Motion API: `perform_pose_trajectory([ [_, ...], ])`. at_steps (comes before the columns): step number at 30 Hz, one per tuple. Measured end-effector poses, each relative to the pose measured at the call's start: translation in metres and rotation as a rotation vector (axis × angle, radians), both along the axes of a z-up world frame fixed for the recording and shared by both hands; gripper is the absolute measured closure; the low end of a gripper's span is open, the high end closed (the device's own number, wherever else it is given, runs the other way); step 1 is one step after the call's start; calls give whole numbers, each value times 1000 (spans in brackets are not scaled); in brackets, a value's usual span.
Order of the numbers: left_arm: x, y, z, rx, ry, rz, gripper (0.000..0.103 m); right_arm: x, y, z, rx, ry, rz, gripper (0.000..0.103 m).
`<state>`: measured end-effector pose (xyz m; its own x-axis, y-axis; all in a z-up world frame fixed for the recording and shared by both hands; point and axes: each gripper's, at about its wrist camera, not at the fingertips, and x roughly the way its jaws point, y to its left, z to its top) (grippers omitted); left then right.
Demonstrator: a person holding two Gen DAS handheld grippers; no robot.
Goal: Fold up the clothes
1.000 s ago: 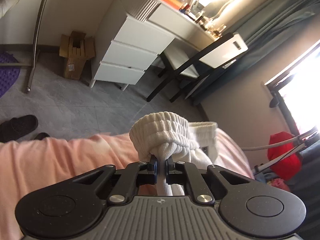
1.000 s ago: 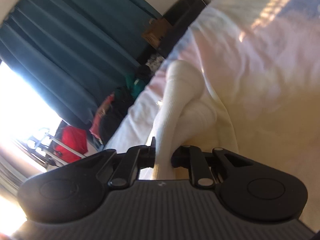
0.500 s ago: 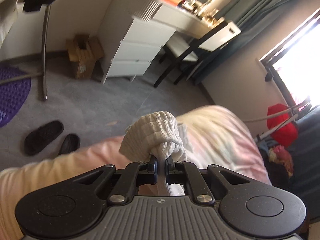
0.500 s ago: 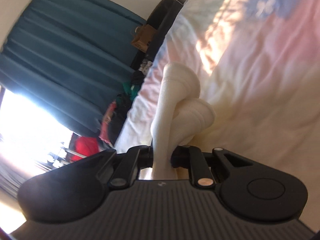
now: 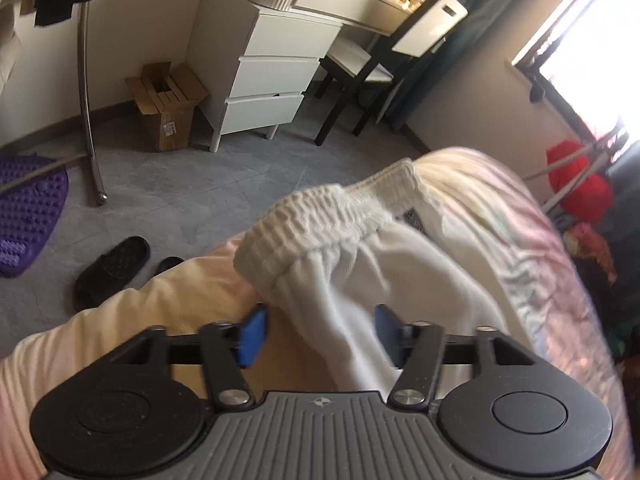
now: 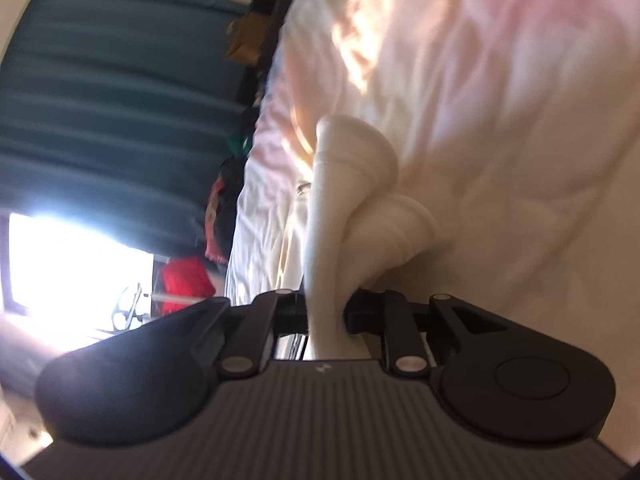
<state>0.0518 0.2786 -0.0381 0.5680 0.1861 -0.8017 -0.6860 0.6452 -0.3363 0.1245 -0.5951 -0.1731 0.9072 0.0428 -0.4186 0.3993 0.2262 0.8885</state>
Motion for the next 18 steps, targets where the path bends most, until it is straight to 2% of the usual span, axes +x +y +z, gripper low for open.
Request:
perform_pose_trajectory([
  [1,-2,-7,0,9,7,-27,30,3,0,1,-12,-3,20,79],
  [2,-4,-14,2,16,3,-59,30,6,0,1,-25,-6,40,65],
  [3,-7,-22,3,23,0,-91,30,12,3,4,-56,2,68,41],
  [4,-9,-29,4,30,-4,-123,28,17,6,6,-88,10,96,32],
  [6,-17,-47,12,84,-23,-167,26,24,10,9,-149,40,120,28],
  [10,-30,-87,31,213,-75,-218,23,31,3,-3,-146,51,101,29],
  [13,-25,-118,38,258,-115,-267,23,31,-4,-16,-115,78,76,46],
  [14,-18,-131,38,260,-126,-294,22,31,-6,-22,-87,91,63,65],
  [15,-12,-144,39,262,-138,-321,22,30,-8,-27,-58,104,49,78],
  [17,1,-170,40,266,-162,-374,21,32,-10,-27,-58,99,51,87],
  [18,7,-183,40,267,-173,-400,21,32,-9,-25,-77,102,50,87],
])
